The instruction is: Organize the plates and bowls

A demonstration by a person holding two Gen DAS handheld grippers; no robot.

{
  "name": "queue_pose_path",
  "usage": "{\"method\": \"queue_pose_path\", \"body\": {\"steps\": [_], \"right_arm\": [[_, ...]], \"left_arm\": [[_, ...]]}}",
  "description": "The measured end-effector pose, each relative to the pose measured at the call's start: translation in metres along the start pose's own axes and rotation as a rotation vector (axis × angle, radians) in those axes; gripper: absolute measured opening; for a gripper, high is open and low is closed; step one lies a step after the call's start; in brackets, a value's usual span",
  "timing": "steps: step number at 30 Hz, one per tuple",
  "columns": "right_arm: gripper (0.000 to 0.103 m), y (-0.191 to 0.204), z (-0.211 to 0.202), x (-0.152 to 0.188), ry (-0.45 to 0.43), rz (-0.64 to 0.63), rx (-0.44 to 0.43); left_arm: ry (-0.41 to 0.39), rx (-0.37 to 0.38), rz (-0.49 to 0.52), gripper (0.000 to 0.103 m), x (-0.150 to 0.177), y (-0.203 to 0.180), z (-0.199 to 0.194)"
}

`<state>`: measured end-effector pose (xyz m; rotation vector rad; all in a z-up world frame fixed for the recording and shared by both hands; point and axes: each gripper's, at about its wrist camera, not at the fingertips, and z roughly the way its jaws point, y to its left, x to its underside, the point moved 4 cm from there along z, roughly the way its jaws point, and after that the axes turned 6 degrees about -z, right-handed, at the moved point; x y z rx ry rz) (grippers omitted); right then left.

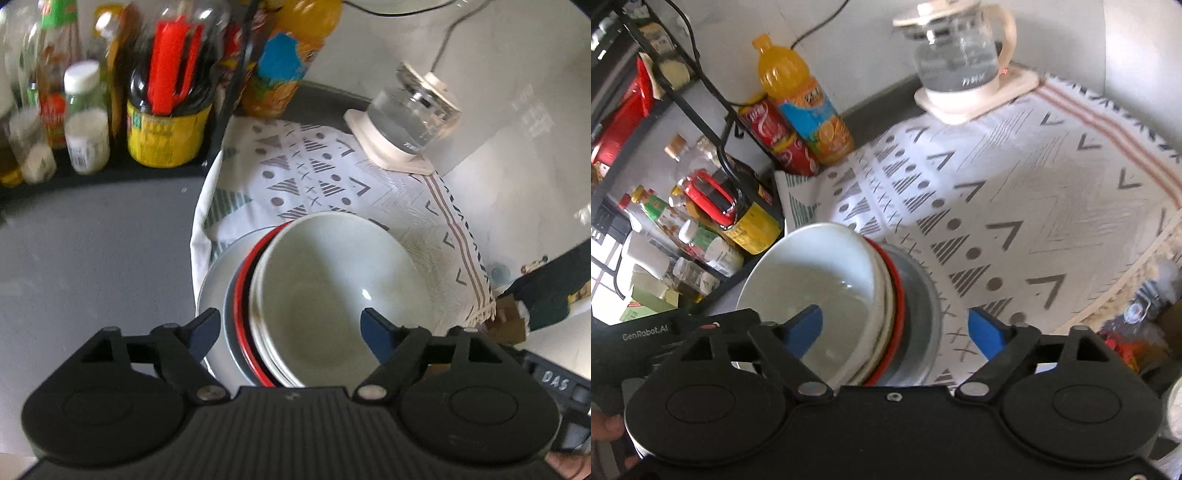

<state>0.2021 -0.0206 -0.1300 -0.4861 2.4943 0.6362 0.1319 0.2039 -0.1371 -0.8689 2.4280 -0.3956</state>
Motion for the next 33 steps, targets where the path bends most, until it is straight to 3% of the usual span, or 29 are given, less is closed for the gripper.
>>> {"method": "queue_pose_path", "body": {"steps": [8, 14, 33], "right_arm": [[0.102, -0.021, -0.055, 0.02, -0.074, -0.014, 0.035], [0.103, -0.03, -0.089, 0.045, -0.123, -0.036, 0.056], [0.103, -0.051, -0.161, 0.116, -0.183, -0.052, 0.117]], "left_arm": [[-0.074, -0.019, 0.063, 0.092, 0.028, -0.028, -0.036], [-0.126, -0.019, 0.138, 0.103, 0.057, -0.048, -0.062], [-0.165, -0.029, 0.292, 0.103, 0.147, -0.082, -0.101]]}}
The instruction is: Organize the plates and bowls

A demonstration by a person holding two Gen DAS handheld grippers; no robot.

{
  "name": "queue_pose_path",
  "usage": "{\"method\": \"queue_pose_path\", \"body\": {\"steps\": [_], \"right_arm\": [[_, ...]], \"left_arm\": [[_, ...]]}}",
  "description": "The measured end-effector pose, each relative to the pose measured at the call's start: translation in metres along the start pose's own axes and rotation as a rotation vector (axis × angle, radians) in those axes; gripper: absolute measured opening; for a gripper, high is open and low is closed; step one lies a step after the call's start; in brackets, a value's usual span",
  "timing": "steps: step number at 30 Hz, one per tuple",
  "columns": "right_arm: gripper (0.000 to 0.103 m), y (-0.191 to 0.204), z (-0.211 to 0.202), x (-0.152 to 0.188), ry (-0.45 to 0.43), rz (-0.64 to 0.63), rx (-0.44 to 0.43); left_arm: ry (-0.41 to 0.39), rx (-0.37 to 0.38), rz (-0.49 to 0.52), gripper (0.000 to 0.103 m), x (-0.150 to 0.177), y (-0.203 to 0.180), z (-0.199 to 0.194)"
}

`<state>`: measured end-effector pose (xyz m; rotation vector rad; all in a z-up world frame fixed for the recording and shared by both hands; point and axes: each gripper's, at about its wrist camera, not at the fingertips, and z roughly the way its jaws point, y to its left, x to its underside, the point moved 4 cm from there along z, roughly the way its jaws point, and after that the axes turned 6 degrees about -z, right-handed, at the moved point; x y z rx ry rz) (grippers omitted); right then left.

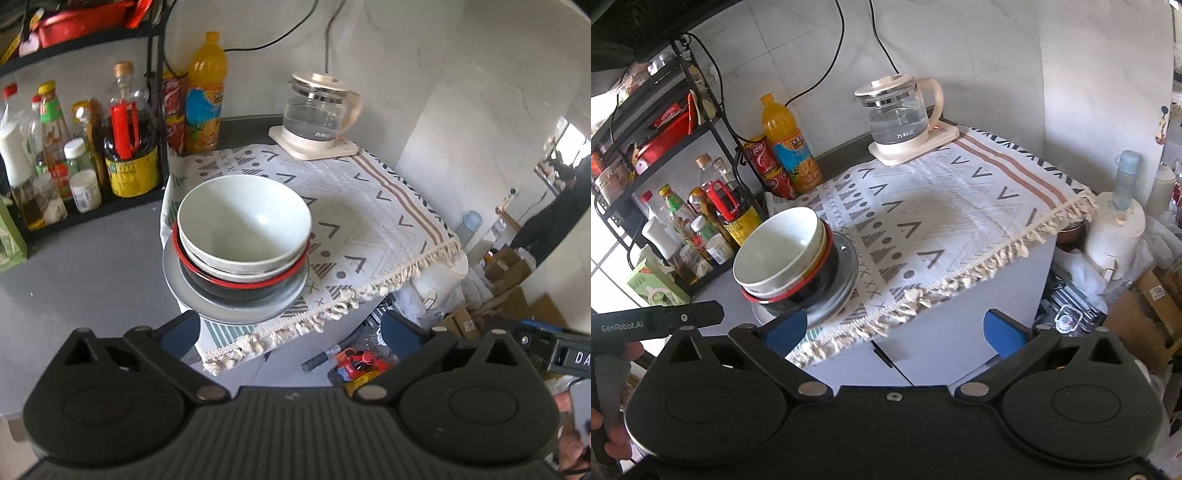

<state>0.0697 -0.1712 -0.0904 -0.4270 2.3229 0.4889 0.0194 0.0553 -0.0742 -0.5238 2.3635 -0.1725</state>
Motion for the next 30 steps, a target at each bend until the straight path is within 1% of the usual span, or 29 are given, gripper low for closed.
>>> {"method": "queue_pose_path", "body": {"steps": [7, 13, 21, 30], "right_arm": [[0.103, -0.003, -0.02, 0.019, -0.022, -0.026, 0.016], [0.103, -0.001, -0.038, 0.029, -0.037, -0.05, 0.018], [0.103, -0.003, -0.052, 0.039, -0.048, -0.063, 0.033], [0.103, -0.001, -0.059, 0.044, -0.062, -0.087, 0.036]], "left_arm": [[-0.01, -0.001, 0.048, 0.103, 0.024, -0.015, -0.013], [-0.011, 0.0, 0.055, 0.103, 0.038, -0.021, -0.023], [-0.022, -0.004, 0.076, 0.103, 0.05, -0.024, -0.034], [-0.027, -0.011, 0.063, 0.103, 0.058, -0.017, -0.041]]}}
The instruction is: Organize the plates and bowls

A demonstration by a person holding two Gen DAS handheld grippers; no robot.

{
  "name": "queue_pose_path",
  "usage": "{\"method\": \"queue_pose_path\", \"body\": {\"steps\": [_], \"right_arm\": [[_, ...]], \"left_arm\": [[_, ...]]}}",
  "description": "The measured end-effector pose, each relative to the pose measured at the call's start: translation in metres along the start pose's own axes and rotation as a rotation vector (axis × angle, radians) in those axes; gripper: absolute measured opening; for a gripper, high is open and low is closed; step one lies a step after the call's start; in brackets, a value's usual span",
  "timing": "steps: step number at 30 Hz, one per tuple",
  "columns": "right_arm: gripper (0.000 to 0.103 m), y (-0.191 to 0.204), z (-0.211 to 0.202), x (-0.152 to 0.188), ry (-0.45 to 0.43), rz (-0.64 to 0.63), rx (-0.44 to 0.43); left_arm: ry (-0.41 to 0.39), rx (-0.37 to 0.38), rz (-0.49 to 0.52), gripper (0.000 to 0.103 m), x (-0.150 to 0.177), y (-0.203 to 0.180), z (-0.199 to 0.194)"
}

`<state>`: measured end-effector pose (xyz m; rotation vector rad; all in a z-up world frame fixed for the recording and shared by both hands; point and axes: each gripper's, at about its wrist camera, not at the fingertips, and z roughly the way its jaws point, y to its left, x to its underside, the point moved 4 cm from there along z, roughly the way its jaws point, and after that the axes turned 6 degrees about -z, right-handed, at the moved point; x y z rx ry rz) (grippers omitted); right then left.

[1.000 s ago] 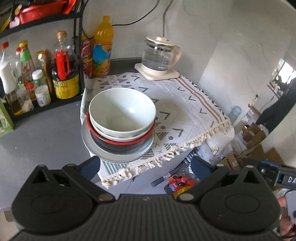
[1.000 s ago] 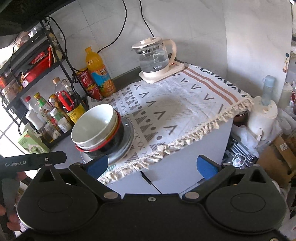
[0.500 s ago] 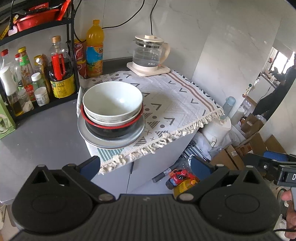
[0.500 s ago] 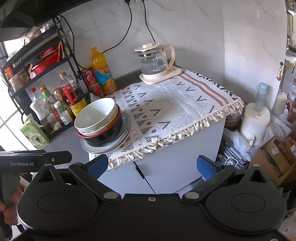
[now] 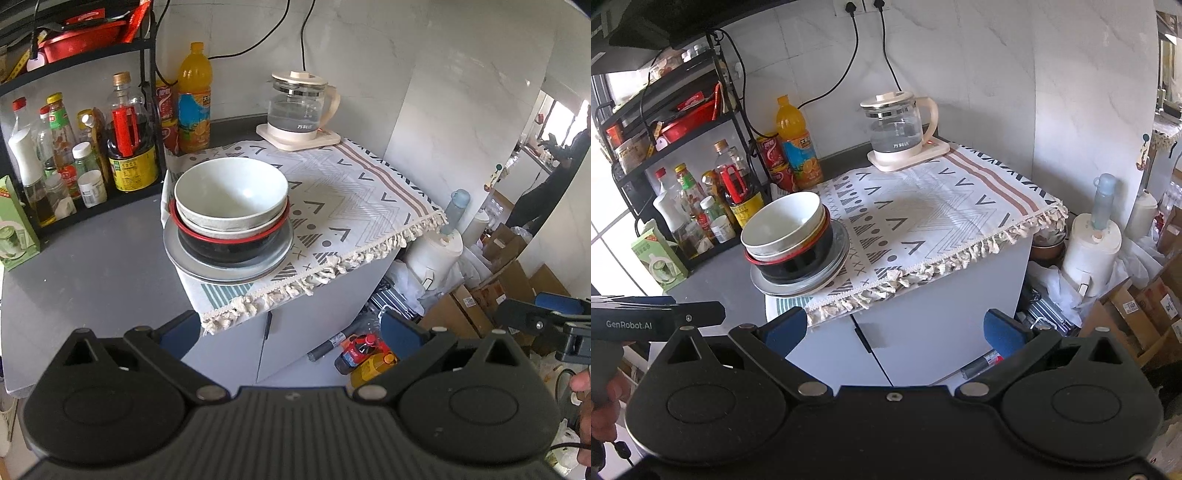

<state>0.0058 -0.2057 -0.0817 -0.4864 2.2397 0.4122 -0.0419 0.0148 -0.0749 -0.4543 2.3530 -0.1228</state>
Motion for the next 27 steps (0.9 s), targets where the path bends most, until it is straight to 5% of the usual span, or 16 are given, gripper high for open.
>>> {"method": "queue_pose_path", "body": {"steps": [27], "right_arm": [[0.103, 0.01, -0.001, -0.007, -0.012, -0.013, 0.002]], "left_arm": [[-0.014, -0.002, 0.001, 0.103, -0.006, 0.012, -0.007]]}}
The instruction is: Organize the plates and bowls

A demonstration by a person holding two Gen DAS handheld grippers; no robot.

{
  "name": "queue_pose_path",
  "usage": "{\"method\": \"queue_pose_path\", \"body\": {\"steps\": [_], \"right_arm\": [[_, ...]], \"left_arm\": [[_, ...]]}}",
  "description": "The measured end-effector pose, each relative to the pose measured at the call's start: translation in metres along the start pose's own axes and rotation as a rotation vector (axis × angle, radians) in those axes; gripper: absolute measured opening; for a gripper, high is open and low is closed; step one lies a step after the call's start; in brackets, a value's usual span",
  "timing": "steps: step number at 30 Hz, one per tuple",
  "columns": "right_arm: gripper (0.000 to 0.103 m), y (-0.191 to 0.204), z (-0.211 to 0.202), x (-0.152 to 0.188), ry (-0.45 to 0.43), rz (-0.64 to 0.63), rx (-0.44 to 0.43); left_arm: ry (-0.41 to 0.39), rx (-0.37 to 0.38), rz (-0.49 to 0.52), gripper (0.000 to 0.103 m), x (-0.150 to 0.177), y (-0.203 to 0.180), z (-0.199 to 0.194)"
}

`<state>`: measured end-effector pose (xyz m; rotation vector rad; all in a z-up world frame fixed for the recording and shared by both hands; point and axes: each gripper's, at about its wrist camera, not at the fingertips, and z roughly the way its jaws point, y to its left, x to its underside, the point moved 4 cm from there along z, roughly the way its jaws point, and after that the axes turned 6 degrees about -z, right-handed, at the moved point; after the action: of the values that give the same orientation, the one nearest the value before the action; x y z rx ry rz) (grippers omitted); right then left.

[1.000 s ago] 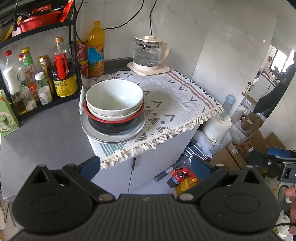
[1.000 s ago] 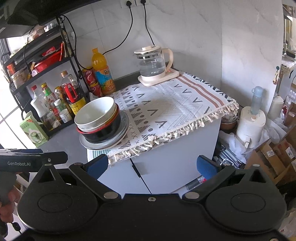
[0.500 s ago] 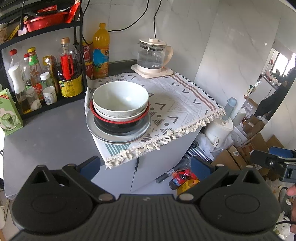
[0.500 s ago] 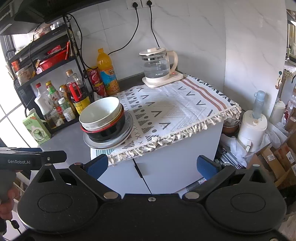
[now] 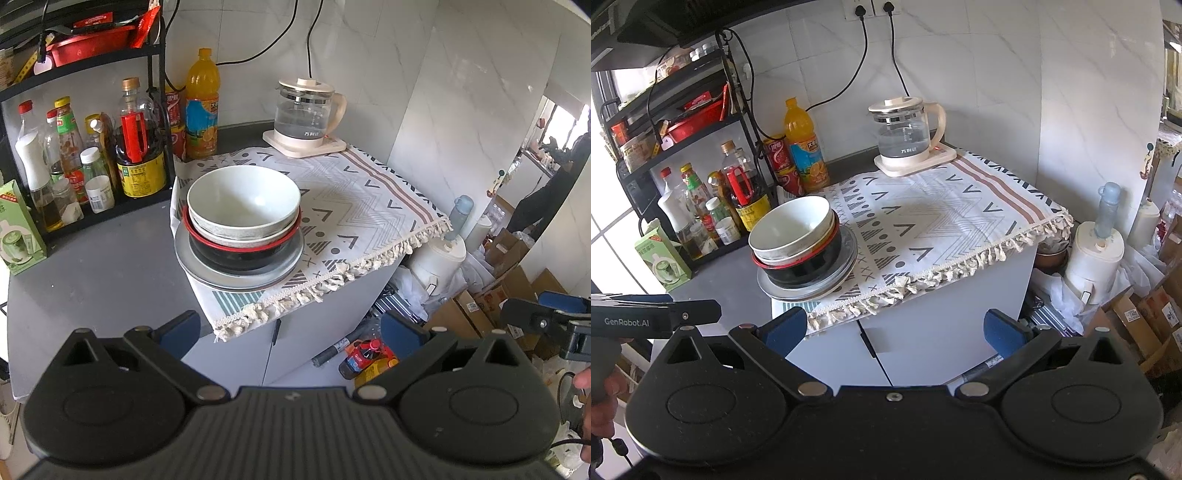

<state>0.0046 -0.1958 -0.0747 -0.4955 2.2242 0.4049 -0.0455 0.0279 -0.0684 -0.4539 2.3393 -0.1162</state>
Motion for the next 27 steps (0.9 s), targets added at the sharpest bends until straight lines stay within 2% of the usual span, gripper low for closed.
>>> {"method": "queue_pose_path", "body": {"steps": [27], "right_arm": [[0.103, -0.0086, 0.0049, -0.001, 0.009, 0.005, 0.01]], "left_arm": [[0.017, 0.006, 0.013, 0.103, -0.002, -0.0048, 0.0092]]}}
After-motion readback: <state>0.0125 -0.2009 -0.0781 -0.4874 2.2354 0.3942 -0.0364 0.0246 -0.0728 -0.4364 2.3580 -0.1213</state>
